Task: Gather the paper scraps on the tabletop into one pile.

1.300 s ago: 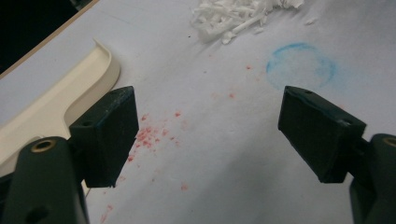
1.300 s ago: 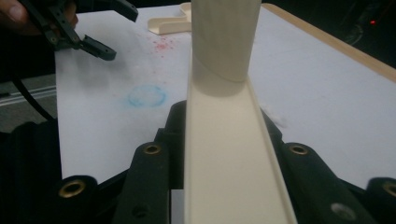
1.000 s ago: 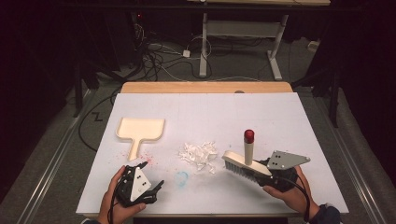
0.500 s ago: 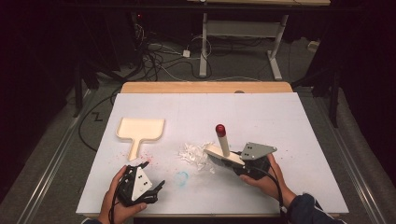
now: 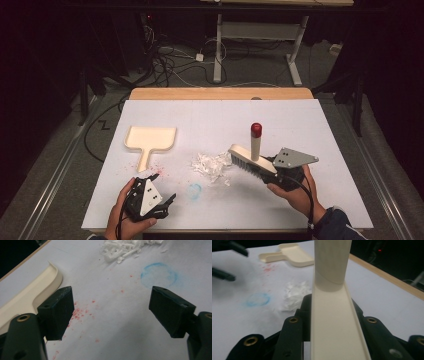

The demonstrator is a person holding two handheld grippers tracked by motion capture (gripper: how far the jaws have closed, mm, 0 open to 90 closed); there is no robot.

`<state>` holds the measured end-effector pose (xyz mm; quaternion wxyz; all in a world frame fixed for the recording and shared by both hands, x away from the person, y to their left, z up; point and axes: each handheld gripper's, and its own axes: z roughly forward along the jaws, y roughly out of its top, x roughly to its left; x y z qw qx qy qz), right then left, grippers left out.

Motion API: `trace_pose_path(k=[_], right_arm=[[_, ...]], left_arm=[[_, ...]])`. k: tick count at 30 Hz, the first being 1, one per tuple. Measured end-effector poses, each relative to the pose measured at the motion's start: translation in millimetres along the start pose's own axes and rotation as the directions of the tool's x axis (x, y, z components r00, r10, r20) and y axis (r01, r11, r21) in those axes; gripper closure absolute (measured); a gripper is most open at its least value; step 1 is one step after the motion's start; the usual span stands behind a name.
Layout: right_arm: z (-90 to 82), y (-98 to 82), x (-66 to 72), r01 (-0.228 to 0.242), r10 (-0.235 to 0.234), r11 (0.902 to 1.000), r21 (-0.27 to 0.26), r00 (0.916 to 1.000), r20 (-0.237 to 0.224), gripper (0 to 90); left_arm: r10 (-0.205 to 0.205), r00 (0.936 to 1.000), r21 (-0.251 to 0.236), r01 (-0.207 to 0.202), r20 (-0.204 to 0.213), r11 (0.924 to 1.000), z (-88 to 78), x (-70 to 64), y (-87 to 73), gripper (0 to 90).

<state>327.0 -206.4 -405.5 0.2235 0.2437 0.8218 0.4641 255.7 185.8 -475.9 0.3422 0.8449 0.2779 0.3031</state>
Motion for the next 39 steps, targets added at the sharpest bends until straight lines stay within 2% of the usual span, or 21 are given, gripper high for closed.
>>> trace_pose_path(k=[3, 5, 7, 10, 12, 14, 17, 18, 19, 20, 22, 25, 28, 31, 34, 39], right_arm=[[13.6, -1.2, -8.4, -0.041, 0.041, 0.9991, 0.006, 0.9973, 0.061, 68.5], [28.2, -3.5, -11.5, -0.044, 0.040, 0.9987, 0.027, 0.9932, 0.109, 68.5], [44.0, -6.6, -13.3, -0.043, 0.037, 0.9983, 0.040, 0.9899, 0.137, 68.5], [67.1, -10.5, -10.3, -0.049, 0.039, 0.9965, 0.068, 0.9887, 0.145, 68.5], [79.1, -11.7, -4.2, -0.041, 0.033, 0.9974, 0.060, 0.9915, 0.126, 68.6], [87.6, -8.8, 5.7, -0.014, 0.007, 0.9982, 0.058, 0.9915, 0.130, 68.5], [95.8, -6.0, 18.4, 0.019, -0.024, 0.9985, 0.050, 0.9947, 0.100, 68.4], [97.1, -5.2, 20.0, 0.026, -0.029, 0.9987, 0.044, 0.9966, 0.077, 68.4], [97.4, -4.2, 21.6, 0.030, -0.033, 0.9987, 0.041, 0.9968, 0.073, 68.4], [96.7, -3.1, 22.2, 0.030, -0.032, 0.9991, 0.030, 0.9971, 0.069, 68.5], [93.1, -1.1, 20.4, 0.019, -0.019, 0.9998, -0.002, 0.9996, 0.022, 68.5], [87.5, 1.3, 19.1, 0.045, -0.045, 0.9990, 0.007, 0.9973, 0.058, 68.5], [78.9, 1.9, 11.7, 0.015, -0.014, 0.9999, -0.007, 0.9967, 0.080, 68.5], [65.8, 3.5, 4.0, 0.005, -0.003, 0.9998, -0.022, 0.9957, 0.092, 68.5], [46.6, 6.0, -0.2, 0.008, -0.006, 0.9997, -0.022, 0.9975, 0.070, 68.5], [9.7, 3.5, 4.6, 0.008, -0.008, 0.9999, 0.008, 0.9997, -0.022, 68.5]], left_arm=[[0.002, 1.0000, 0.003, -0.002, 0.004, 1.0000, 1.5, 0.4, 0.4, 19.1], [0.002, 1.0000, 0.004, -0.002, 0.006, 1.0000, 2.2, 0.4, 0.5, 19.1], [0.001, 1.0000, 0.004, -0.001, 0.006, 1.0000, 2.4, 0.2, 0.5, 19.1], [0.000, 1.0000, 0.004, 0.000, 0.007, 1.0000, 2.4, 0.5, 0.4, 19.1], [0.002, 1.0000, 0.005, -0.002, 0.007, 1.0000, 2.5, 0.7, 0.3, 19.1], [0.002, 1.0000, 0.006, -0.002, 0.007, 1.0000, 2.7, 0.8, 0.2, 19.1], [0.003, 0.9999, 0.005, -0.003, 0.011, 1.0000, 2.5, 0.5, -0.2, 19.1], [0.004, 0.9999, 0.006, -0.004, 0.010, 1.0000, 2.5, 0.5, -0.4, 19.1], [0.003, 0.9999, 0.006, -0.003, 0.011, 1.0000, 2.4, 0.5, -0.6, 19.1], [0.002, 0.9999, 0.005, -0.002, 0.012, 1.0000, 2.4, 0.8, -0.7, 19.1], [0.002, 0.9999, 0.006, -0.002, 0.011, 1.0000, 2.7, 0.7, -0.7, 19.1], [0.001, 0.9999, 0.006, -0.001, 0.011, 1.0000, 2.6, 0.9, -0.5, 19.1], [-0.002, 0.9999, 0.006, 0.002, 0.010, 1.0000, 2.7, 0.8, -0.4, 19.1], [0.001, 1.0000, 0.009, -0.001, 0.009, 1.0000, 2.5, 0.3, -0.3, 19.1], [-0.001, 1.0000, 0.011, 0.001, 0.006, 0.9999, 1.6, 0.7, -0.7, 19.1], [-0.004, 1.0000, 0.009, 0.004, 0.004, 1.0000, 0.4, 1.3, -1.7, 19.1]])
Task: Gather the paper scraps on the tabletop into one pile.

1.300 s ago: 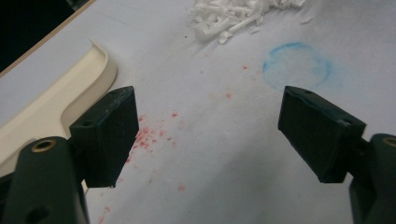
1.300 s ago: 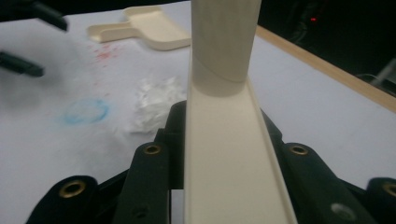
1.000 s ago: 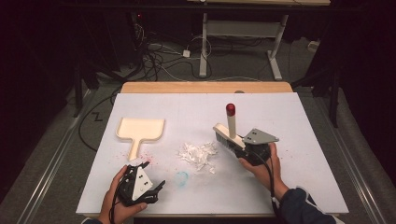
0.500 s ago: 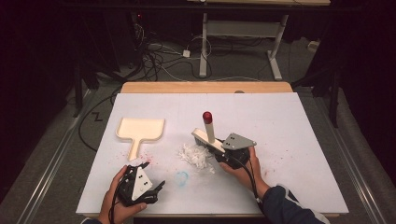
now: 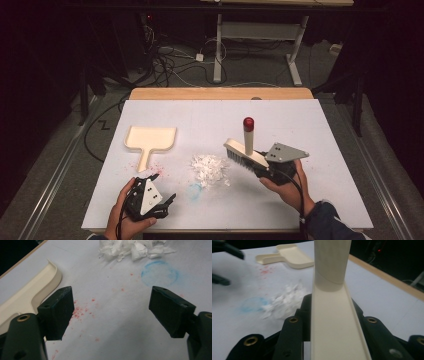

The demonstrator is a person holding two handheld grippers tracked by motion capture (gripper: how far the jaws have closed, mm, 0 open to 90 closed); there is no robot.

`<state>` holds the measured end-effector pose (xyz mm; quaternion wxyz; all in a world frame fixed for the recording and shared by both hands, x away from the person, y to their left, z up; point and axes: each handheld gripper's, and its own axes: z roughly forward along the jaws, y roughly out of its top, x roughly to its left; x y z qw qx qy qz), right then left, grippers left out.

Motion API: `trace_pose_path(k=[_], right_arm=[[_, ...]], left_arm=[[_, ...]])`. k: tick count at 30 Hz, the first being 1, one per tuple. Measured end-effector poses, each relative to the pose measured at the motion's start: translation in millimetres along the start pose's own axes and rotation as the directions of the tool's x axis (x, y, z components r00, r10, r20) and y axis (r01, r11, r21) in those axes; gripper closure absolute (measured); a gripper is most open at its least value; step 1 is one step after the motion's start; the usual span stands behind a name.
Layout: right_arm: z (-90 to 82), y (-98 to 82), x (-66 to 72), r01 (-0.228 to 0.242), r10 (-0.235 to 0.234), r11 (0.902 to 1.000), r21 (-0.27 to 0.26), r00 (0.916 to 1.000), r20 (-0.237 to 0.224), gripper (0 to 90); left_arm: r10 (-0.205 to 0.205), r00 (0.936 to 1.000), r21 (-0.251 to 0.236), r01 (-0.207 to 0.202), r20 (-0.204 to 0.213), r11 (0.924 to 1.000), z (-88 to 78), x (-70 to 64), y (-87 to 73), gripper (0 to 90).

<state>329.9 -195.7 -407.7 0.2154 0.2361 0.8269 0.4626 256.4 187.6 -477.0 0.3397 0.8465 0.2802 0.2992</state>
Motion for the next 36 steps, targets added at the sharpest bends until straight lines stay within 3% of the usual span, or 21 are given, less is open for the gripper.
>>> trace_pose_path(k=[6, 11, 13, 22, 24, 27, 31, 36], right_arm=[[-27.3, -20.2, 20.3, -0.002, 0.008, 0.9987, 0.051, 0.9947, -0.103, 68.5], [-15.6, -33.0, 29.7, 0.024, -0.010, 0.9940, 0.107, 0.9909, -0.134, 68.5], [-7.4, -34.5, 28.7, 0.028, -0.014, 0.9952, 0.094, 0.9891, -0.147, 68.6], [26.4, -19.2, 24.6, 0.056, -0.050, 0.9971, 0.051, 0.9928, -0.109, 68.6], [29.5, -16.0, 24.5, 0.055, -0.049, 0.9976, 0.042, 0.9912, -0.123, 68.5], [25.4, -14.2, 25.5, 0.068, -0.062, 0.9968, 0.041, 0.9900, -0.127, 68.5], [5.8, -12.3, 23.8, 0.061, -0.057, 0.9978, 0.026, 0.9914, -0.118, 68.5], [-12.9, -3.7, 25.2, 0.044, -0.049, 0.9982, -0.041, 0.9906, -0.128, 68.5]], left_arm=[[0.008, 1.0000, 0.000, -0.008, 0.000, 1.0000, -1.3, -1.5, 0.9, 19.1], [0.010, 0.9999, 0.001, -0.010, 0.000, 0.9999, -0.4, -2.0, 1.9, 19.1], [0.010, 1.0000, -0.001, -0.010, 0.001, 1.0000, 0.0, -2.0, 2.1, 19.1], [0.010, 0.9999, 0.001, -0.010, 0.007, 1.0000, 1.4, -1.4, 1.5, 19.1], [0.010, 0.9999, 0.002, -0.010, 0.007, 0.9999, 1.4, -1.4, 1.4, 19.1], [0.009, 0.9999, 0.004, -0.009, 0.007, 1.0000, 1.4, -1.2, 1.2, 19.1], [0.008, 1.0000, 0.002, -0.008, 0.004, 1.0000, 0.3, -1.2, 0.7, 19.1], [0.010, 1.0000, -0.001, -0.010, 0.000, 1.0000, 0.0, -1.3, 1.6, 19.1]])
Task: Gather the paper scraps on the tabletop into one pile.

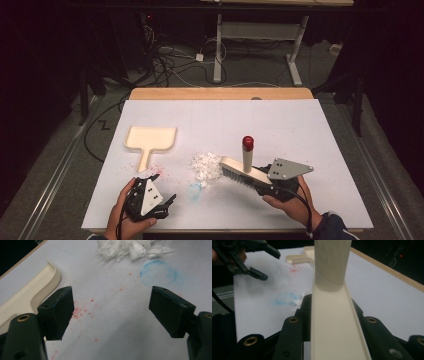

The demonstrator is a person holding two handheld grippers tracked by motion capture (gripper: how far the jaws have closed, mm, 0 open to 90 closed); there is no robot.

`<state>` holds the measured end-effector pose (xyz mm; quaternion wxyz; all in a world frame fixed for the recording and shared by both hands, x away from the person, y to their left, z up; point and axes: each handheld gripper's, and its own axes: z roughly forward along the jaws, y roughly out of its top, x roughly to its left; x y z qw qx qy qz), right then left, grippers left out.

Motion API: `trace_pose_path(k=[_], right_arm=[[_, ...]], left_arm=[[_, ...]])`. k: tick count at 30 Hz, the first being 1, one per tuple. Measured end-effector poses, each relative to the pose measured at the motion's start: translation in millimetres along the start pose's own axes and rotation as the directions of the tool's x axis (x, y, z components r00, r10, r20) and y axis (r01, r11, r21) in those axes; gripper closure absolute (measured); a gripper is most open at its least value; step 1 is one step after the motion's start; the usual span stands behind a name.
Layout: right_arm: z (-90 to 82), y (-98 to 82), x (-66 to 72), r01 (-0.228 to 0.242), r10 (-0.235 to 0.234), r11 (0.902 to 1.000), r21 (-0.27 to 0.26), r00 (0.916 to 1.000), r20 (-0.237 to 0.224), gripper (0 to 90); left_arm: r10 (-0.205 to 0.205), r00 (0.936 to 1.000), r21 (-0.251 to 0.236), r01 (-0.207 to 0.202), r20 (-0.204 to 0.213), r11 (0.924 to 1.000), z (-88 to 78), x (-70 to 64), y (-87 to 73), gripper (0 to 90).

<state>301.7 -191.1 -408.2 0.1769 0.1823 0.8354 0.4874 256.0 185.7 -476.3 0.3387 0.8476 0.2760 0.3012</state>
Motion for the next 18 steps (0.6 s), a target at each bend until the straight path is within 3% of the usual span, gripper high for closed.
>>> trace_pose_path(k=[3, 8, 11, 14, 18], right_arm=[[5.5, 5.2, 8.9, 0.012, -0.013, 0.9996, -0.026, 0.9991, -0.039, 68.5], [38.6, 5.1, 29.1, 0.047, -0.045, 0.9989, 0.006, 0.9870, -0.154, 68.5], [58.9, 0.4, 37.2, 0.073, -0.066, 0.9969, 0.030, 0.9784, -0.196, 68.5], [73.6, -3.9, 37.6, 0.073, -0.061, 0.9960, 0.050, 0.9763, -0.208, 68.5], [78.3, -1.4, 24.9, 0.087, -0.076, 0.9944, 0.060, 0.9822, -0.172, 68.5]], left_arm=[[-0.005, 1.0000, -0.001, 0.005, 0.000, 1.0000, -0.1, 0.8, -0.3, 19.1], [-0.024, 0.9990, -0.008, 0.024, -0.037, 0.9997, -6.5, 5.9, -4.2, 19.1], [-0.073, 0.9951, -0.038, 0.070, -0.067, 0.9968, -14.6, 15.4, -9.6, 19.1], [-0.114, 0.9912, -0.048, 0.111, -0.067, 0.9926, -16.7, 19.9, -12.8, 19.1], [-0.059, 0.9966, -0.032, 0.057, -0.058, 0.9978, -12.5, 14.7, -10.4, 19.1]])
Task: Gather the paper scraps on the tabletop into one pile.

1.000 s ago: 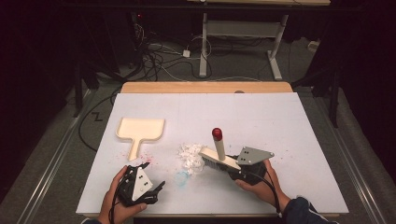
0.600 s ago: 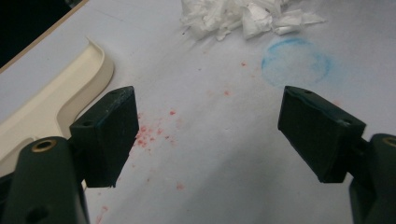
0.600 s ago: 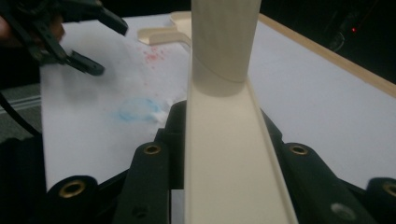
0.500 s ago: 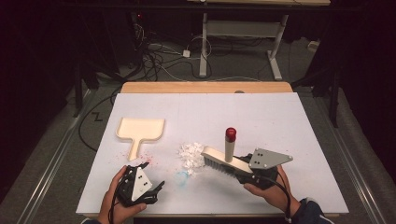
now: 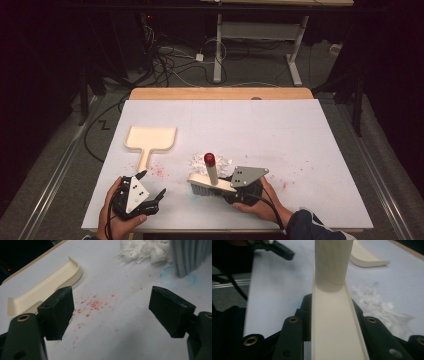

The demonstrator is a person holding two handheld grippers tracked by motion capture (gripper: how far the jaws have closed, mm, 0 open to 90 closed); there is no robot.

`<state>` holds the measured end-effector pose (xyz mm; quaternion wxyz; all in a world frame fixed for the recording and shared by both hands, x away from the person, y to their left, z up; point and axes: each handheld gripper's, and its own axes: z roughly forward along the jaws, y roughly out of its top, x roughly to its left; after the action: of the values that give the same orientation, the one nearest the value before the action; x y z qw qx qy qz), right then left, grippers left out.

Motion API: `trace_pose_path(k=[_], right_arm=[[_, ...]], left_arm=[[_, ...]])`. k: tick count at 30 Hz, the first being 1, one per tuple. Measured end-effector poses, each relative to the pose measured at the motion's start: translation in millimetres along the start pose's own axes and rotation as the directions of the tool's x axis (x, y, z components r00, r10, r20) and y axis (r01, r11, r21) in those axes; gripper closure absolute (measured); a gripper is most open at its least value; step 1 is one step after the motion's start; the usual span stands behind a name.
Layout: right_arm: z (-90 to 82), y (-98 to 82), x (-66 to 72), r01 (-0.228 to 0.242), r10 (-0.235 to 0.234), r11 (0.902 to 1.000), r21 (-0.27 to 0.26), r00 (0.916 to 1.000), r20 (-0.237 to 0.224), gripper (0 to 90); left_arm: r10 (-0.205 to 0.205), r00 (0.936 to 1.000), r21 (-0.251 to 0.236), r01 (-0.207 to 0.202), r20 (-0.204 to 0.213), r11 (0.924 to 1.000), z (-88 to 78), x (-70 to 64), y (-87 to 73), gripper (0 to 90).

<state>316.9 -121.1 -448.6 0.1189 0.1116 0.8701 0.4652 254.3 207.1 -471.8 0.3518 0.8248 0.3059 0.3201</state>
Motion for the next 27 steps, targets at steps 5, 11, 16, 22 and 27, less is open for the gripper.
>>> trace_pose_path(k=[5, 11, 16, 22, 27], right_arm=[[-4.6, -4.4, -20.0, -0.050, 0.050, 0.9988, -0.001, 0.9978, 0.043, 68.5], [-25.8, 2.2, -17.7, -0.038, 0.041, 0.9983, -0.044, 0.9972, 0.062, 68.5], [-56.3, 4.8, -13.1, -0.037, 0.040, 0.9974, -0.062, 0.9976, 0.057, 68.4], [-100.3, -7.9, -14.0, -0.062, 0.066, 0.9967, -0.052, 0.9947, 0.078, 68.4], [-132.1, -28.9, -14.1, -0.086, 0.087, 0.9962, -0.015, 0.9896, 0.114, 68.3]], left_arm=[[0.010, 0.9997, 0.014, -0.010, 0.021, 0.9999, 2.8, -4.5, 1.5, 19.1], [0.015, 0.9995, 0.016, -0.015, 0.027, 0.9998, 4.2, -6.3, 2.6, 19.1], [0.023, 0.9993, 0.018, -0.023, 0.030, 0.9996, 4.2, -8.3, 3.2, 19.1], [0.031, 0.9991, 0.028, -0.031, 0.030, 0.9991, 5.1, -9.4, 3.3, 19.1], [0.032, 0.9991, 0.031, -0.032, 0.030, 0.9990, 6.0, -10.2, 4.1, 19.1]])
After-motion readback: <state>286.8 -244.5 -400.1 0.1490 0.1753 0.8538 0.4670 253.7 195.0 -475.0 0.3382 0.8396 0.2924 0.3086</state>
